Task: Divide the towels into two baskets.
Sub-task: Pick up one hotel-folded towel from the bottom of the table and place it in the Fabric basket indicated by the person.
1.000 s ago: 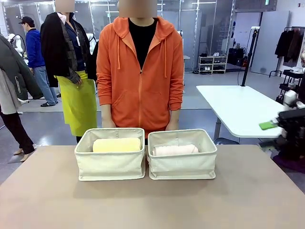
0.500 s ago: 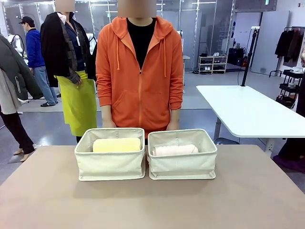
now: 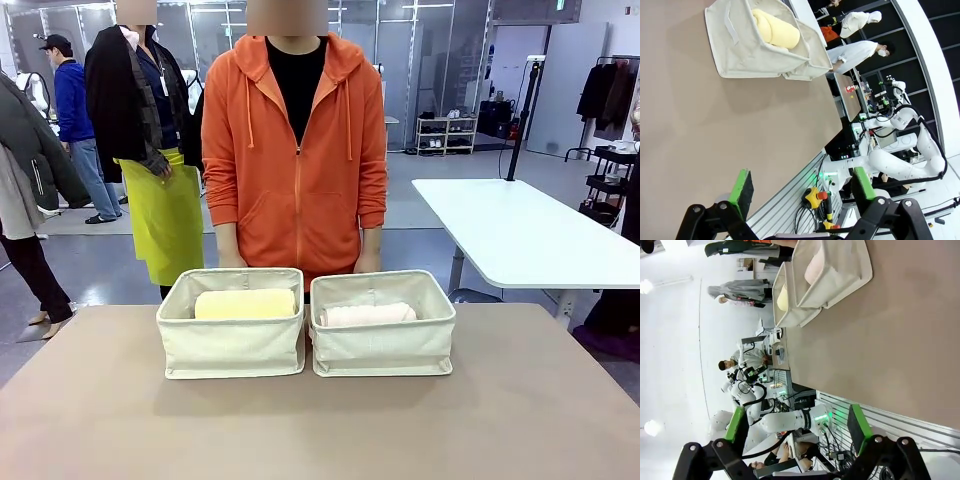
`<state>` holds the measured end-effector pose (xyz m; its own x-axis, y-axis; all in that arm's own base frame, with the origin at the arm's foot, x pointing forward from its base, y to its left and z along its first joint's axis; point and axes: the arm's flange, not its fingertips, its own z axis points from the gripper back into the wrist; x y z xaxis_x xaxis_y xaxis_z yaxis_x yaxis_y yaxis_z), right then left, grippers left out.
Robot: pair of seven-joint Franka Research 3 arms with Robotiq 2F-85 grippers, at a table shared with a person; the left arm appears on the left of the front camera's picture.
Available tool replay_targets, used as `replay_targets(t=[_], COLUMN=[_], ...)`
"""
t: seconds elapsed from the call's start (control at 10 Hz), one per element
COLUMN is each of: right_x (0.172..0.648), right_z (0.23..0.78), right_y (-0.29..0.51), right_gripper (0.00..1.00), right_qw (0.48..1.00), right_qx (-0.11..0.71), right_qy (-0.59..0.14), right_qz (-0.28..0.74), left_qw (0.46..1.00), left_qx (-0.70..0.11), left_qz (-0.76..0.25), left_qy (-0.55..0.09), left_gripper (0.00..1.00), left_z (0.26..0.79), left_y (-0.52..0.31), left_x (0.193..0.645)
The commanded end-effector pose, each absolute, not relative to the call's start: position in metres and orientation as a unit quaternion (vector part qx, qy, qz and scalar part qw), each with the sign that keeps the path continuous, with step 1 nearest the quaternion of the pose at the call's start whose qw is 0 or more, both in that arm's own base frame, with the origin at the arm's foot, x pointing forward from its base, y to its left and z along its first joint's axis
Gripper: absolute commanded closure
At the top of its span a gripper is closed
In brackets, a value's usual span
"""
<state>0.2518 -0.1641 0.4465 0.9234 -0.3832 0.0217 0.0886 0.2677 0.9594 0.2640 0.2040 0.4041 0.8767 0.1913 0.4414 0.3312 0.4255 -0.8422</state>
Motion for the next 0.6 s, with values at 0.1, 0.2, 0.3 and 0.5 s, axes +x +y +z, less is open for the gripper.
replay_targets(t=[0.1, 0.2, 0.3, 0.5], right_x=[0.2551, 0.2551, 0.2551, 0.2551], right_z=[0.4459, 0.4459, 0.4459, 0.4459], right_y=[-0.163, -0.163, -0.163, -0.163], right_gripper=[0.0, 0.0, 0.0, 0.0], right_qw=[0.787, 0.787, 0.787, 0.787], right_qx=[0.586, 0.586, 0.586, 0.586], right_qy=[-0.134, -0.134, -0.134, -0.134], right_qz=[-0.142, -0.142, -0.142, -0.142], left_qw=[0.801, 0.801, 0.801, 0.801], left_qx=[-0.54, -0.54, -0.54, -0.54], left_qz=[-0.048, -0.048, -0.048, -0.048], left_qy=[-0.254, -0.254, -0.254, -0.254], left_gripper=[0.0, 0.0, 0.0, 0.0], left_z=[0.4056, 0.4056, 0.4056, 0.4056], left_y=[0.2059, 0.2059, 0.2059, 0.2059], left_x=[0.2624, 0.2624, 0.2624, 0.2624])
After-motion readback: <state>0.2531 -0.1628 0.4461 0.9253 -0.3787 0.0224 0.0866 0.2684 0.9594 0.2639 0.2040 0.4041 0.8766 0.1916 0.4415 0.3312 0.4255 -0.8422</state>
